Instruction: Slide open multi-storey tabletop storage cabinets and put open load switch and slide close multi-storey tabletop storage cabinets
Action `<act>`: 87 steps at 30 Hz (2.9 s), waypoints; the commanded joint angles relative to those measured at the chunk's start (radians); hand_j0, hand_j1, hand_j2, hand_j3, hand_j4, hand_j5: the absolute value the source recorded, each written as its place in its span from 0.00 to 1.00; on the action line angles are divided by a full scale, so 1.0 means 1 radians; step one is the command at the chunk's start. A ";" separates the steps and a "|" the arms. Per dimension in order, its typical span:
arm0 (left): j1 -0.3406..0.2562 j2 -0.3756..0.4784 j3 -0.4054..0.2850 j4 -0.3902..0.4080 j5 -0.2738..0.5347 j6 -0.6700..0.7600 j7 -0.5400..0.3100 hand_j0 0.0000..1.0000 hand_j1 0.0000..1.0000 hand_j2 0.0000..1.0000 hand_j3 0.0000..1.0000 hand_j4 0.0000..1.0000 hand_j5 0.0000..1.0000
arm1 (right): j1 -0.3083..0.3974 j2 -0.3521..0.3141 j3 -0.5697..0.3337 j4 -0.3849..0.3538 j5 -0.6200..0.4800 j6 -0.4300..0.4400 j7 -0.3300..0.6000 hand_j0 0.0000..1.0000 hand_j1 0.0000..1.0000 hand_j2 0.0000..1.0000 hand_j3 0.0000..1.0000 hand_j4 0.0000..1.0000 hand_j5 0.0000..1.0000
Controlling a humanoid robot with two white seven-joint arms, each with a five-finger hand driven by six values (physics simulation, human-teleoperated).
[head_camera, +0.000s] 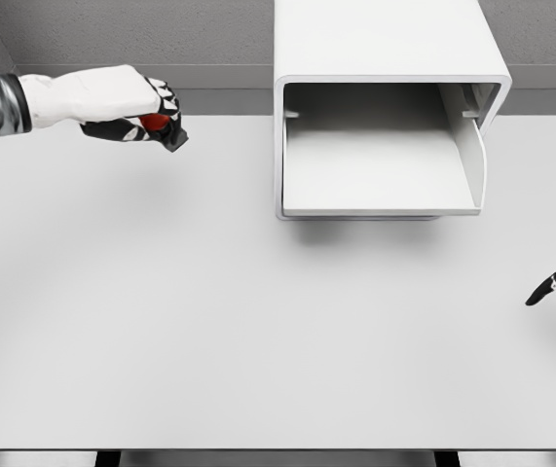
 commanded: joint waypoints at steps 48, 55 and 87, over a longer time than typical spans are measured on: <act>-0.137 -0.386 -0.095 -0.048 0.264 0.004 0.002 0.42 0.42 0.42 0.42 0.42 0.42 | 0.002 -0.019 0.090 0.000 0.002 0.003 0.000 0.57 0.57 0.57 0.57 0.57 0.57; -0.140 -0.387 -0.095 0.028 0.235 0.004 0.002 0.48 0.48 0.48 0.48 0.48 0.48 | 0.003 -0.017 0.090 0.000 0.003 0.003 0.000 0.57 0.57 0.57 0.57 0.57 0.57; -0.187 -0.446 -0.070 0.139 0.229 0.004 0.002 0.98 0.98 0.98 0.98 0.98 0.98 | 0.008 -0.017 0.090 0.000 0.006 0.003 0.000 0.59 0.59 0.59 0.59 0.59 0.59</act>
